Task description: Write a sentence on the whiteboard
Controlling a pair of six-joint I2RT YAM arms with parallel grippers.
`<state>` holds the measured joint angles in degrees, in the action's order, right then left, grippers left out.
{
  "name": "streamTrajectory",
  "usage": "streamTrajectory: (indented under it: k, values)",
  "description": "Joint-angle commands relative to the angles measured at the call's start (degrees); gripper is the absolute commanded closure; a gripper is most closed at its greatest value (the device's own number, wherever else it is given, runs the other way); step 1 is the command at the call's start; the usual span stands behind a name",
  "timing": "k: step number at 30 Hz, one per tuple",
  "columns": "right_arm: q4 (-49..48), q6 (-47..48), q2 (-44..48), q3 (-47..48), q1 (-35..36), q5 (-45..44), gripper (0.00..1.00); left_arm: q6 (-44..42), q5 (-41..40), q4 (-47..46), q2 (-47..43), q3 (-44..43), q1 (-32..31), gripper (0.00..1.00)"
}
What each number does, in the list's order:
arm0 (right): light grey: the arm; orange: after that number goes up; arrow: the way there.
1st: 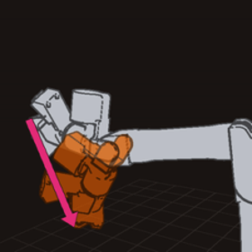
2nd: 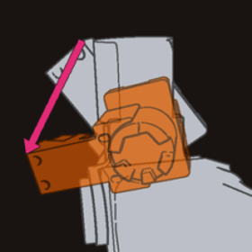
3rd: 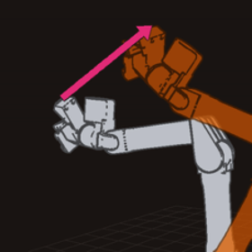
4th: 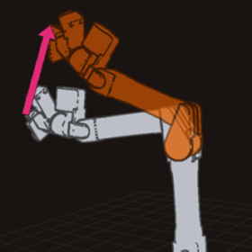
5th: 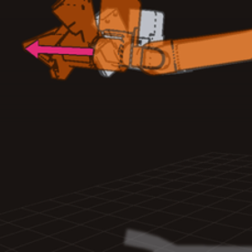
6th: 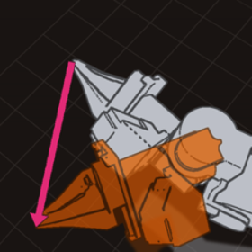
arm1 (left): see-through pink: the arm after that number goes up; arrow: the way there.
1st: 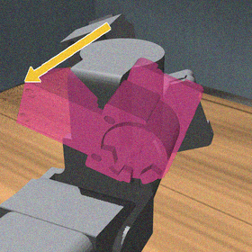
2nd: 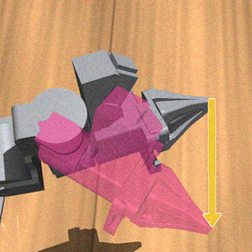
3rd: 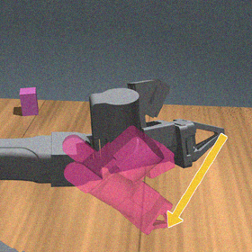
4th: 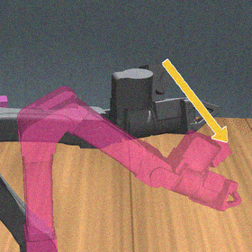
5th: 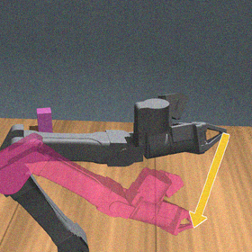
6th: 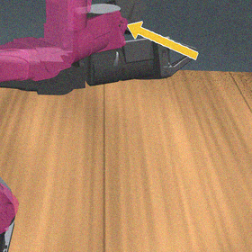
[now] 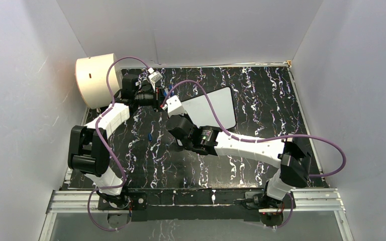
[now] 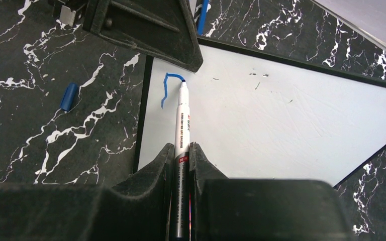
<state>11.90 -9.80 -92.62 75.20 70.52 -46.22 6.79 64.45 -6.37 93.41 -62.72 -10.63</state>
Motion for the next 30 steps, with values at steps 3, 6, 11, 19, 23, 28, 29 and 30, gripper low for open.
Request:
streamTrajectory:
  k: [3,6,11,19,23,28,29,30]
  values:
    - [1.87,-2.21,1.74,-0.56,-0.92,-1.25,1.00,-0.28,1.35,0.48,-3.14,-0.25,-0.24,1.00]
    - [1.93,-2.40,1.83,-0.67,-0.93,0.30,1.00,-0.28,1.32,0.48,-3.22,-0.23,-0.26,1.00]
    - [2.25,-2.45,1.39,-0.58,-0.96,1.97,1.00,-0.28,1.25,0.48,-3.20,-0.27,-0.24,1.00]
    - [2.58,-2.42,1.13,0.24,-0.92,4.25,1.00,-0.28,1.29,0.48,-3.21,-0.30,-0.26,1.00]
    - [3.32,-2.49,1.04,0.68,-0.91,4.69,1.00,-0.28,1.17,0.48,-3.18,-0.21,-0.24,1.00]
    - [3.34,-2.54,1.04,0.83,-0.83,5.03,1.00,-0.28,1.12,0.48,-3.22,-0.29,-0.24,1.00]
    - [3.05,-2.51,1.04,0.83,-0.87,5.20,1.00,-0.28,1.12,0.48,-3.23,-0.30,-0.24,1.00]
    - [2.84,-2.50,1.04,0.72,-0.85,5.32,1.00,-0.28,1.09,0.44,-3.24,-0.30,-0.26,1.00]
